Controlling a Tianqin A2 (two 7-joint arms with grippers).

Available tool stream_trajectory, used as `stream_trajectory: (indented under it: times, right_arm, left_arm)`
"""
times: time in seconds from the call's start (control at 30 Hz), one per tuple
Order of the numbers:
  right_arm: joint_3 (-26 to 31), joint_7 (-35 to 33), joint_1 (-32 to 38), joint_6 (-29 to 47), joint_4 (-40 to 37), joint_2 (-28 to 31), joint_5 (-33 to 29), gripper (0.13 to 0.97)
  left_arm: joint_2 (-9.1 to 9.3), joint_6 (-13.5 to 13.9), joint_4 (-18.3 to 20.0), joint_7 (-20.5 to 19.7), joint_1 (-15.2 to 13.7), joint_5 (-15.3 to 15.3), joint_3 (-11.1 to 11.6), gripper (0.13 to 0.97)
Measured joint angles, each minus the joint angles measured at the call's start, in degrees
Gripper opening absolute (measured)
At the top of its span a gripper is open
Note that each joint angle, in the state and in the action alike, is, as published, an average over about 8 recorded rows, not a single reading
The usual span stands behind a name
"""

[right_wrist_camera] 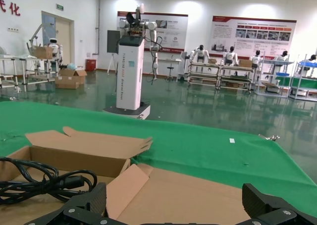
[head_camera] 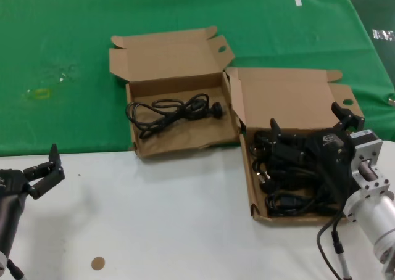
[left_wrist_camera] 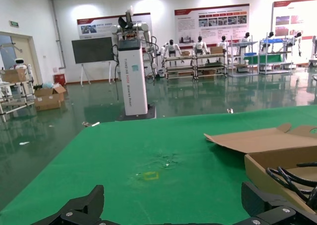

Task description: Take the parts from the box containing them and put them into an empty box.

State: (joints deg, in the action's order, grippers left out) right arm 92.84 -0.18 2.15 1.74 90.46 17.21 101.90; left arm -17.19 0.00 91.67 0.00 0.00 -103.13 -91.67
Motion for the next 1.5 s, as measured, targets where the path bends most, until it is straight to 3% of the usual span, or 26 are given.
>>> stream_trajectory:
  times: [1.5]
  right_arm:
    - [0.00,0.00,0.00,0.00,0.00,0.00,0.00,0.966]
  left_arm:
    - [0.00,0.00,0.00,0.00,0.00,0.00,0.00,0.966]
